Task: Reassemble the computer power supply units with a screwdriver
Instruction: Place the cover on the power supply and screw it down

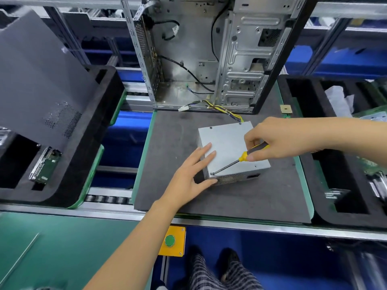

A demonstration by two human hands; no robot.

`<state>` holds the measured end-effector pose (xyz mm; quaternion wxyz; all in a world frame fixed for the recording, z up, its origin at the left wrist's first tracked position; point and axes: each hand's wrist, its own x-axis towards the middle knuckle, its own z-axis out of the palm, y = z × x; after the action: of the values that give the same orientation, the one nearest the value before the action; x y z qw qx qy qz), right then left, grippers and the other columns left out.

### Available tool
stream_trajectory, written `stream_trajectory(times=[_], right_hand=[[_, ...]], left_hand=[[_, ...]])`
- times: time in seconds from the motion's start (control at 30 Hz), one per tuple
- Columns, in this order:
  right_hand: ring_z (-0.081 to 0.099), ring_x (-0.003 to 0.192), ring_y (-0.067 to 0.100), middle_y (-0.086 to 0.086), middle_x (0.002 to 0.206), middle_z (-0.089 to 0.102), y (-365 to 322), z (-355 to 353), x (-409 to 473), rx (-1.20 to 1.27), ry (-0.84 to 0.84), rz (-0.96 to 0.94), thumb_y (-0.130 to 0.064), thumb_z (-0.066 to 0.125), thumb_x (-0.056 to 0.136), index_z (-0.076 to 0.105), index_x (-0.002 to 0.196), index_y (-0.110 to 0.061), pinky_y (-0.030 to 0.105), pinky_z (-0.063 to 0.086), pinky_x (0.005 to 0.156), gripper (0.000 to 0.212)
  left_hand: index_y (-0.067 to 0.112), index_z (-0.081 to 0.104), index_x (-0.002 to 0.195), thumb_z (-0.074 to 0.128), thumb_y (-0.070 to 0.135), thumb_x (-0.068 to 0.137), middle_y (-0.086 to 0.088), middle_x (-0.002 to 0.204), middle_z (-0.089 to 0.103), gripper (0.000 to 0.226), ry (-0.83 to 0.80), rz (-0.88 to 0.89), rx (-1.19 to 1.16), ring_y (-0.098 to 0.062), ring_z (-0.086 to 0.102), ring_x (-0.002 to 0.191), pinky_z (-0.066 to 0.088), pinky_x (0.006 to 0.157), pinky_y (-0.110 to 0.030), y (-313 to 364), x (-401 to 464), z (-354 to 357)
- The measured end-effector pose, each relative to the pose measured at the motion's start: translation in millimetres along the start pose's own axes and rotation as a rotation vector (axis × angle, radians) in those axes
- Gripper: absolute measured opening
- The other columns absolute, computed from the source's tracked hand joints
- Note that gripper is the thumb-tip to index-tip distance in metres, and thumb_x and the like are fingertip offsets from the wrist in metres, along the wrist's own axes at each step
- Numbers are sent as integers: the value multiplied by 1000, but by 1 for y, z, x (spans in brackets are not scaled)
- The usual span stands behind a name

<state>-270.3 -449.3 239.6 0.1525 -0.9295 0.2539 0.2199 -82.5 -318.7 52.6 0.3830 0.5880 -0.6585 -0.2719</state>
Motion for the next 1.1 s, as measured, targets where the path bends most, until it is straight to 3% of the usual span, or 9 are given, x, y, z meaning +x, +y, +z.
stream_trajectory(times=[0.43,0.6,0.77,0.9,0.97,1.03,1.1], right_hand=[[53,76,15,-3,78,60,-8,-5,7,-88,-28,3,-50,53,89,58,84,-19,31,45,67,32],[47,67,9,-7,68,54,-11,-8,11,-116,-26,-9,-52,52,90,57,79,-19,24,35,54,35],[47,64,7,-9,65,52,-19,-16,19,-190,-26,-39,-50,54,89,56,76,-19,23,34,52,34],[48,64,3,-12,73,57,-27,-23,22,-294,-9,-55,-51,52,90,58,79,-27,26,39,57,27],[54,71,14,-8,80,60,-32,-24,23,-448,40,-67,-52,47,92,63,87,-28,27,41,61,29],[54,71,23,-5,72,51,-38,-23,26,-618,94,-107,-49,39,97,63,98,-26,27,39,58,33],[42,55,18,-6,63,36,-42,-23,29,-692,110,-130,-46,33,99,54,103,-19,25,30,49,34]], left_hand=[[27,41,148,73,26,87,13,160,25,69,-13,-32,7,-10,18,149,27,118,-51,5,0,-1],[27,40,148,72,27,87,13,160,25,69,-12,-24,24,-9,18,149,26,119,-48,4,0,-1],[28,38,149,71,29,88,15,160,23,69,-11,-18,45,-8,16,149,26,120,-46,2,0,1],[29,37,149,71,30,88,16,160,22,70,-6,-7,51,-8,15,149,26,120,-45,1,-1,2],[29,37,149,70,31,88,17,160,21,69,-6,-4,57,-8,15,149,26,120,-45,0,0,2],[31,36,149,70,33,88,19,160,20,70,-11,-9,71,-6,14,149,25,120,-43,-1,0,2],[33,36,150,69,34,89,20,160,19,70,-13,-14,79,-5,14,149,24,120,-39,-1,0,3]])
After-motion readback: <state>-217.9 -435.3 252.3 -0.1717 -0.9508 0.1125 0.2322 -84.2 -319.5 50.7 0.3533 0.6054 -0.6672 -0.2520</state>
